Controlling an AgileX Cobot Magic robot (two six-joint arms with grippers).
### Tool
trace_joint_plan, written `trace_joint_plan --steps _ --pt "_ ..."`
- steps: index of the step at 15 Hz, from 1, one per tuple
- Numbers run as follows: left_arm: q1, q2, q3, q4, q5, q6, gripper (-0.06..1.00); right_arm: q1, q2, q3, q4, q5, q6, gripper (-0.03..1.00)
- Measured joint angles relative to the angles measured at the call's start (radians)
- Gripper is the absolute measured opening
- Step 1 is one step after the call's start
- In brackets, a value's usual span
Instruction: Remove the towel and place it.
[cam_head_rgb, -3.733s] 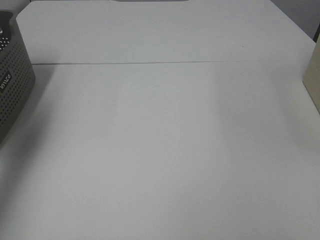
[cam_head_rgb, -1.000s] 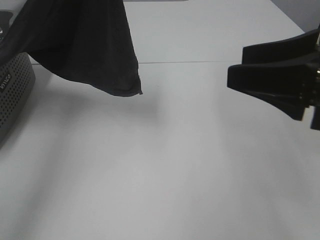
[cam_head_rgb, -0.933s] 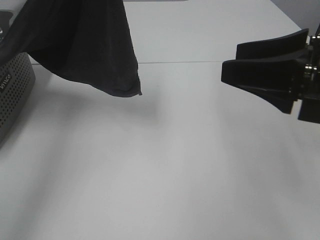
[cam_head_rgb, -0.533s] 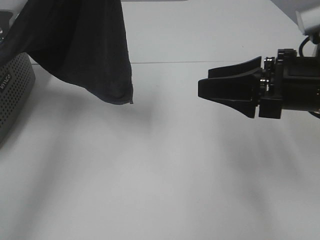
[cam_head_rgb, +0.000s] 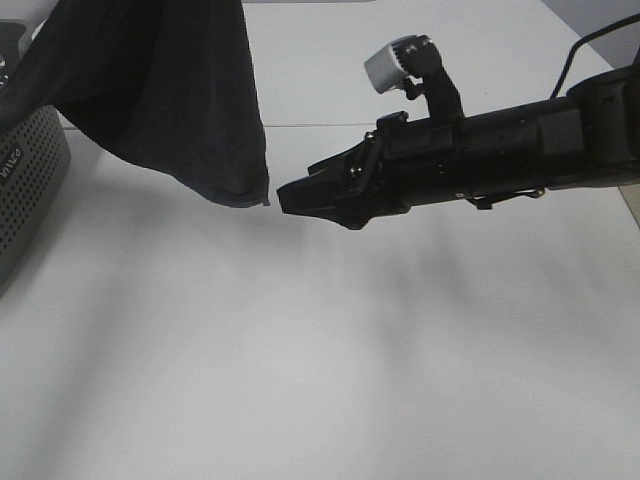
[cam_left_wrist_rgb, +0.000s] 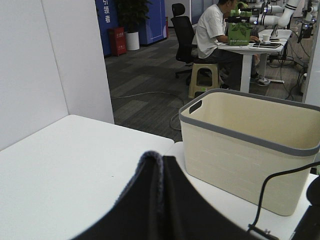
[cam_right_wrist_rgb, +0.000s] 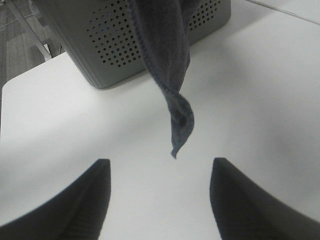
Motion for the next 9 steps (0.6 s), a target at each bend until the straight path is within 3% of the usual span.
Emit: trace_joint_plan --steps 5,9 --pt "0.000 0.000 0.000 0.005 0.000 -0.007 0.00 0.009 0.170 -0.131 0.000 0.003 0.167 0.58" --pt "0.000 0.000 0.000 0.006 0.000 -0.008 0.00 0.009 0.245 -0.230 0.002 0.060 0.190 0.58"
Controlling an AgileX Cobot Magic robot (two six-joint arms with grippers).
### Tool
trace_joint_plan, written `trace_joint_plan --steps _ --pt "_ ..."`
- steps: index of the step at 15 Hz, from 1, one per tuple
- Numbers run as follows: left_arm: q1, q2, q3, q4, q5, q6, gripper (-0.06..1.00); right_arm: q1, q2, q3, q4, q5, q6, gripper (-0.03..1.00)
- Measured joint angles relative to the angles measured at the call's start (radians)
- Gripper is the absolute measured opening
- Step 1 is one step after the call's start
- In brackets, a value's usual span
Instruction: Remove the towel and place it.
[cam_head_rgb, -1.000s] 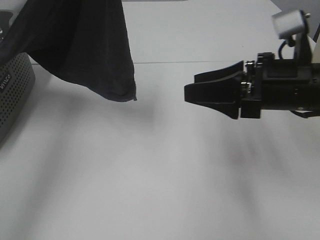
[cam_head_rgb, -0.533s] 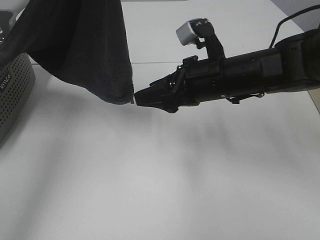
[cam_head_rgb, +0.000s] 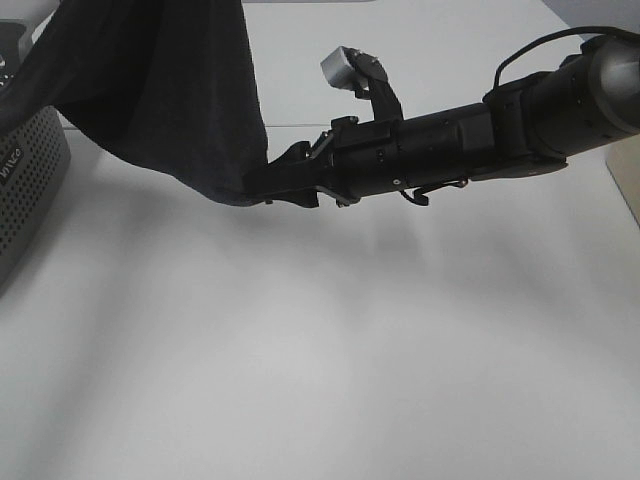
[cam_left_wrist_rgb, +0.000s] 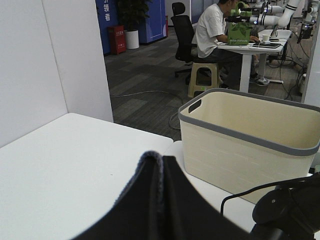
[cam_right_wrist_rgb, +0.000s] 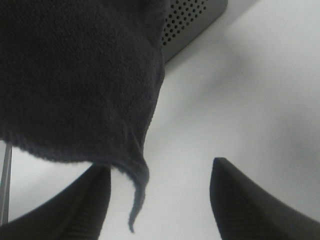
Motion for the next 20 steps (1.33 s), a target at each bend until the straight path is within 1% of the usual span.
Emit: trace_joint_plan --steps 6,7,8,9,11,15,17,19,20 --pt "0.000 0.000 0.000 0.001 0.000 0.000 0.00 0.010 0.011 -0.020 0.001 0.066 -0.019 0.58" --pt "0.000 0.000 0.000 0.001 0.000 0.000 0.00 0.026 0.011 -0.020 0.005 0.073 -0.052 0.58" --pt "0.000 0.000 0.000 0.001 0.000 0.000 0.00 0.054 0.011 -0.020 0.005 0.072 -0.113 0.58" --pt "0.000 0.000 0.000 0.001 0.000 0.000 0.00 0.110 0.011 -0.020 0.004 0.018 -0.212 0.57" --pt "0.000 0.000 0.000 0.001 0.000 0.000 0.00 0.133 0.012 -0.020 0.005 -0.020 -0.242 0.52" --pt "0.000 0.000 0.000 0.001 0.000 0.000 0.00 0.135 0.012 -0.020 0.005 -0.026 -0.241 0.39" --pt "0.000 0.000 0.000 0.007 0.000 -0.001 0.00 0.135 0.012 -0.020 0.005 -0.026 -0.187 0.37" --pt "0.000 0.000 0.000 0.032 0.002 -0.001 0.00 0.127 0.012 -0.020 0.005 -0.022 -0.128 0.37" --pt "0.000 0.000 0.000 0.038 0.007 -0.001 0.00 0.115 0.012 -0.020 0.005 0.001 -0.110 0.37"
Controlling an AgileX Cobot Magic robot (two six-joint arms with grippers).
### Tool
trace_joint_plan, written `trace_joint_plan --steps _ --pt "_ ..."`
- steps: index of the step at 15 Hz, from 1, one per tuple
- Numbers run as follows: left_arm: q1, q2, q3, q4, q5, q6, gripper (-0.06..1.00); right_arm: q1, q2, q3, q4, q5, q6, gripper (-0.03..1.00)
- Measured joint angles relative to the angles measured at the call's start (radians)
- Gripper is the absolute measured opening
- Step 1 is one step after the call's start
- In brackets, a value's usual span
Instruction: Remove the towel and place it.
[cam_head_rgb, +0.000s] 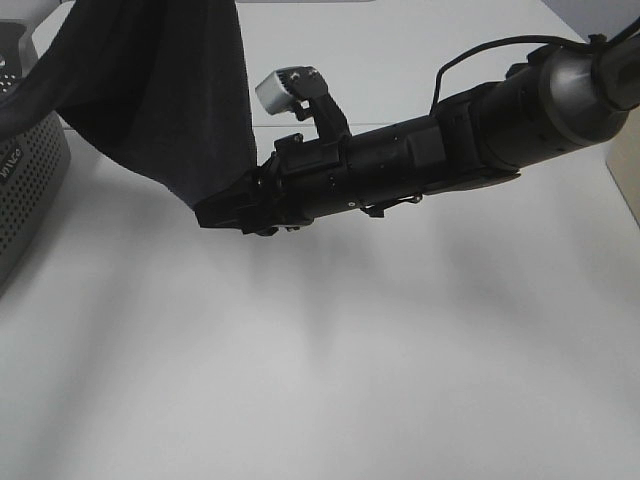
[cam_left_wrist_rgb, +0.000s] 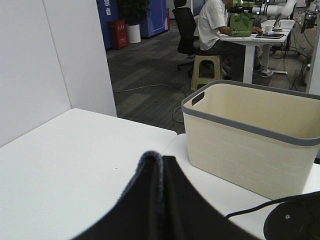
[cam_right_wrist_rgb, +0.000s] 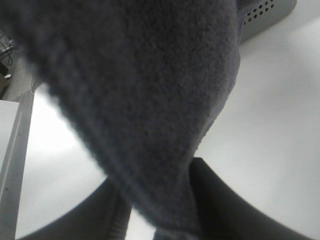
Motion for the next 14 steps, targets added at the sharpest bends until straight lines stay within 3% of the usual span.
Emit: trace_joint_plan --steps 5,7,8,9,12,14 --pt "0.000 0.000 0.000 0.001 0.031 0.000 0.00 -0.046 0.000 0.000 0.001 0.104 0.006 0.35" --pt "0.000 0.000 0.000 0.001 0.046 0.000 0.00 -0.045 0.000 0.000 0.000 0.109 0.006 0.24" --pt "0.000 0.000 0.000 0.001 0.053 0.000 0.00 -0.045 0.000 0.000 -0.003 0.108 0.007 0.13" --pt "0.000 0.000 0.000 0.001 0.053 0.000 0.00 -0.045 0.000 0.000 -0.009 0.102 0.019 0.02" --pt "0.000 0.000 0.000 -0.006 0.074 -0.026 0.00 -0.045 -0.016 0.000 -0.070 0.038 0.092 0.01" --pt "-0.005 0.000 0.000 -0.007 0.158 -0.109 0.00 -0.045 -0.092 0.000 -0.176 -0.037 0.150 0.01"
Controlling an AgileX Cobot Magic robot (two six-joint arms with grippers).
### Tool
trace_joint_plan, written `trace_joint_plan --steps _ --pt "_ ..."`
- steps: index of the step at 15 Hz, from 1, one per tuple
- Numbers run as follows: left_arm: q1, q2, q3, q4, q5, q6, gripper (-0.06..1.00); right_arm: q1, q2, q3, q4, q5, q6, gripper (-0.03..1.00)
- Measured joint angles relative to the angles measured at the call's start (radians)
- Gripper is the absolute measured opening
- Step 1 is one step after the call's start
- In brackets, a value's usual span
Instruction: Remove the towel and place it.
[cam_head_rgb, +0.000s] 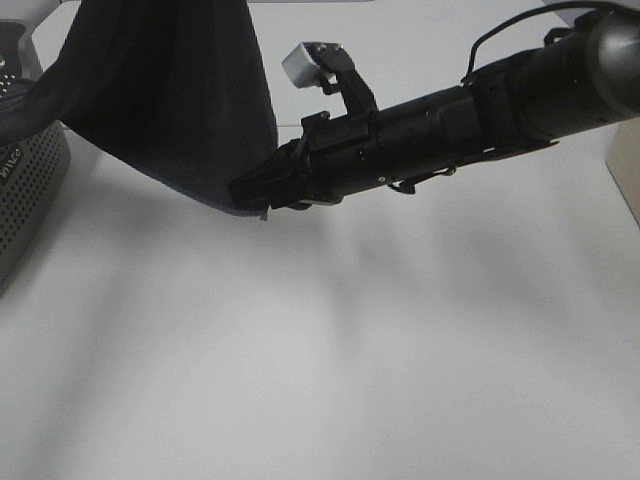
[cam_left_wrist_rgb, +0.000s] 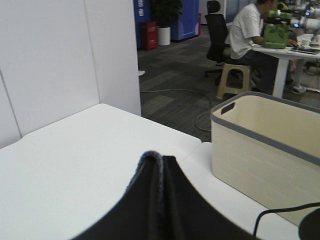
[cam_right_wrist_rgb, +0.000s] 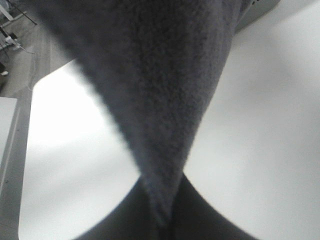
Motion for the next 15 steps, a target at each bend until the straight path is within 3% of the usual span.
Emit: trace_joint_plan --steps 2,4,6,7,9,10,11,15 --pt "0.000 0.000 0.000 -0.011 0.053 -0.064 0.00 0.000 -0.075 0.000 -0.104 -0.065 0.075 0.01" --pt "0.000 0.000 0.000 -0.055 0.090 -0.132 0.00 0.000 -0.170 0.000 -0.288 -0.154 0.190 0.01" --pt "0.000 0.000 0.000 -0.137 0.109 -0.147 0.00 -0.001 -0.241 -0.046 -0.467 -0.166 0.370 0.01" --pt "0.000 0.000 -0.006 -0.172 0.120 -0.148 0.00 -0.001 -0.259 -0.112 -0.592 -0.123 0.484 0.01" --pt "0.000 0.000 -0.064 -0.200 0.129 -0.150 0.00 -0.001 -0.262 -0.288 -0.887 0.052 0.728 0.01" --pt "0.000 0.000 -0.106 -0.208 0.130 -0.152 0.00 -0.001 -0.260 -0.379 -1.031 0.156 0.860 0.01" --pt "0.000 0.000 -0.191 -0.217 0.151 -0.152 0.00 -0.001 -0.259 -0.557 -1.278 0.346 1.008 0.01" --pt "0.000 0.000 -0.270 -0.221 0.182 -0.215 0.00 -0.001 -0.259 -0.780 -1.467 0.434 1.039 0.01"
